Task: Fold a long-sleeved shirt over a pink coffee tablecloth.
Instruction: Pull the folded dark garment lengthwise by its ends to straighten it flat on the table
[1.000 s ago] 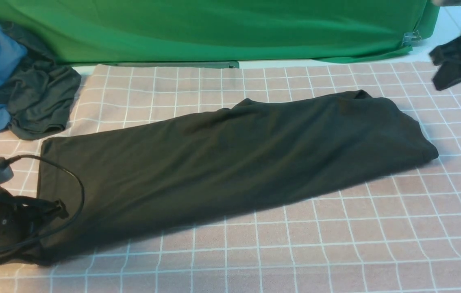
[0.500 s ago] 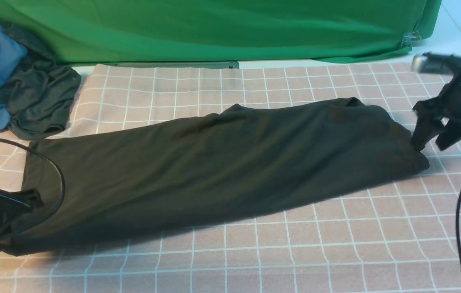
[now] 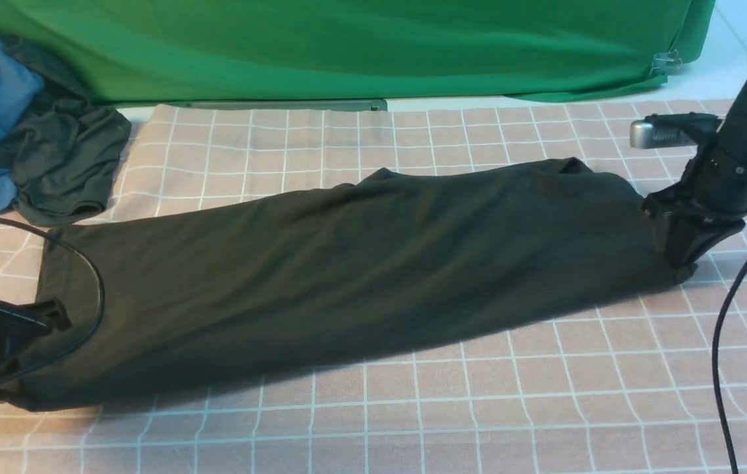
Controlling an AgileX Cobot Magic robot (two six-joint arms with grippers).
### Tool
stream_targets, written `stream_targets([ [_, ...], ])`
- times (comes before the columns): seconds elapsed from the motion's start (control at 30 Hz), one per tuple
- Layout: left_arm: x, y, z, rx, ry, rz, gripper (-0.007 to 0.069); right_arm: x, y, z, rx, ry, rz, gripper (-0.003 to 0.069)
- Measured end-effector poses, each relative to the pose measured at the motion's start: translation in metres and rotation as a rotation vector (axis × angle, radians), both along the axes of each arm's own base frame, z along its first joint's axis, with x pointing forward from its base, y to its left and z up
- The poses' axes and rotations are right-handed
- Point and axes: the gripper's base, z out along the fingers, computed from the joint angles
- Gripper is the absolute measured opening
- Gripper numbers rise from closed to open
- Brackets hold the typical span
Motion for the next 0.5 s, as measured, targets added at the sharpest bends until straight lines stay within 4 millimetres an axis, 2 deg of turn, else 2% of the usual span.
stream_targets([
  [0.07,-0.005,-0.001,0.008,-0.003,-0.017,0.005,0.0031,-0.020,-0.003,0.008,-0.012,0.017,-0.008,0.0082],
  [0.1,-0.006,-0.001,0.009,-0.001,-0.021,0.005,0.0031,-0.025,-0.004,0.005,-0.014,0.032,-0.008,0.0082],
  [0.13,-0.013,-0.002,0.015,-0.002,-0.018,0.010,0.0031,-0.046,-0.007,0.009,-0.022,0.060,-0.023,0.0082],
  [0.3,-0.041,-0.005,0.027,-0.001,0.062,0.015,0.0031,-0.116,-0.016,0.011,-0.028,0.164,-0.061,0.0082],
  [0.33,-0.048,-0.007,0.027,-0.004,0.079,0.018,0.0031,-0.136,-0.017,0.012,-0.031,0.181,-0.068,0.0082],
  [0.5,-0.073,-0.011,0.022,-0.013,0.097,0.014,0.0031,-0.202,-0.017,0.015,-0.062,0.162,-0.105,0.0082],
])
